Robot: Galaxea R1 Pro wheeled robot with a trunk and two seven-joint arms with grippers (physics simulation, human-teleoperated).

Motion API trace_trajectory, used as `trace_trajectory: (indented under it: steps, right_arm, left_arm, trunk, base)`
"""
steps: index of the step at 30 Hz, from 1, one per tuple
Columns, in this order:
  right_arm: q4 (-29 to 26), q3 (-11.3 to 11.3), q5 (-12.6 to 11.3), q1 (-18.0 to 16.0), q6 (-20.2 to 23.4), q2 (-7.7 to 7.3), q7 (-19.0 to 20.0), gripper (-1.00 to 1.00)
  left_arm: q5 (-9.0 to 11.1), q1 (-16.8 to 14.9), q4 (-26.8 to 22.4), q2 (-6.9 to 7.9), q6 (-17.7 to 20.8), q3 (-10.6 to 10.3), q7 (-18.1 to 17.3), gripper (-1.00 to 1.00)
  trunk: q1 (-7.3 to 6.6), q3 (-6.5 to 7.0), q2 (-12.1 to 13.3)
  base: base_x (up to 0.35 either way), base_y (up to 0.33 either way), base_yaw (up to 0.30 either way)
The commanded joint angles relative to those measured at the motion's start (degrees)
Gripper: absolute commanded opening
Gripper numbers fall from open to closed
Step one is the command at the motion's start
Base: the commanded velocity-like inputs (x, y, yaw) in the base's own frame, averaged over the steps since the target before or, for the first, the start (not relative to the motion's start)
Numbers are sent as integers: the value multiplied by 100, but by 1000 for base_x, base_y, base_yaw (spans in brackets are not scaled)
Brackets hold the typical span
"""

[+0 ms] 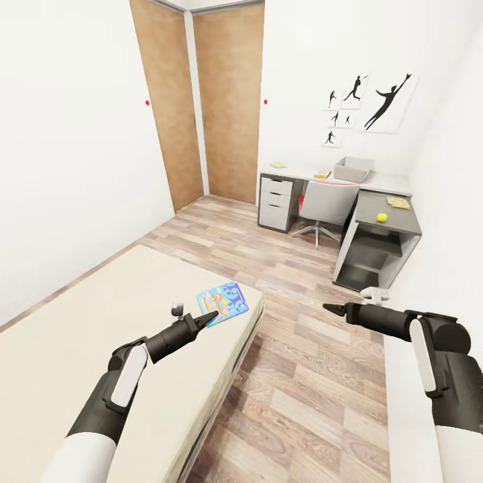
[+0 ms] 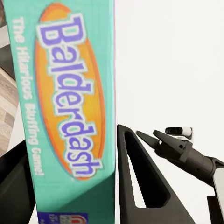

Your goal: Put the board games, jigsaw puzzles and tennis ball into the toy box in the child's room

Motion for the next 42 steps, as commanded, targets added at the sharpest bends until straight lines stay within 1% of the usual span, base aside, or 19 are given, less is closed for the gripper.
trace_trajectory:
  steps: [1, 2, 4, 5, 9, 12, 13, 18, 20, 23, 24, 25, 26, 36, 42]
  right_arm:
    - [-2, -4, -26, -6, 43, 42, -8, 100]
    - [-2, -4, -26, -6, 43, 42, -8, 100]
    - [-4, -1, -22, -3, 43, 112, -12, 100]
    - [-4, -1, -22, -3, 43, 112, -12, 100]
    - [-5, 42, -15, 1, 43, 237, -17, 100]
    - [-3, 249, -2, 2, 43, 337, -33, 100]
    - [-3, 249, -2, 2, 43, 337, -33, 100]
    - [-3, 689, 12, 19, 43, 448, -240, 100]
    - [-3, 790, 11, 23, 43, 536, -366, 100]
    - [-4, 878, 16, 26, 43, 711, -554, 100]
    - [-4, 878, 16, 26, 43, 711, -554, 100]
    - [-3, 897, 17, 27, 43, 765, -612, 100]
    - [-6, 937, 17, 34, 43, 870, -734, 100]
    - [-26, 976, 13, 46, 43, 949, -844, 100]
    - [-36, 973, 11, 47, 43, 962, -854, 100]
  left_arm:
    - [6, -5, 0, -4, 34, 16, -16, -100]
    - [6, -5, 0, -4, 34, 16, -16, -100]
    - [6, -5, 1, -1, 36, 17, -17, -100]
    - [6, -5, 1, -1, 36, 17, -17, -100]
    - [6, -5, 6, 9, 40, 21, -19, -100]
    - [10, -5, 7, 9, 43, 48, -19, -100]
    - [10, -5, 7, 9, 43, 48, -19, -100]
    - [14, -5, 8, 9, 49, 76, -19, -100]
    - [14, -5, 8, 9, 50, 81, -19, -100]
    - [14, -5, 8, 6, 51, 86, -19, -100]
    - [14, -5, 8, 6, 51, 86, -19, -100]
    - [14, -5, 8, 5, 51, 86, -19, -100]
    - [13, -5, 8, 3, 51, 88, -19, -100]
    - [9, -5, 5, 10, 52, 93, -23, -100]
    - [14, 3, 0, 10, 44, 98, -28, -100]
  trunk:
    - [3, -11, -12]
    - [3, -11, -12]
    - [3, -11, -12]
    - [3, -11, -12]
    - [3, -11, -12]
    - [3, -11, -12]
    - [3, -11, -12]
    - [3, -11, -12]
    - [3, -11, -12]
    - [3, -11, -12]
    - [3, -11, -12]
    - [3, -11, -12]
    - [3, -11, -12]
    - [3, -11, -12]
    - [3, -11, -12]
  base:
    - [0, 0, 0]
    - [0, 0, 0]
    - [0, 0, 0]
    - [0, 0, 0]
    - [0, 0, 0]
    - [0, 0, 0]
    - [0, 0, 0]
    - [0, 0, 0]
    - [0, 0, 0]
    - [0, 0, 0]
    - [0, 0, 0]
    - [0, 0, 0]
    - [0, 0, 0]
    - [0, 0, -4]
    - [0, 0, -203]
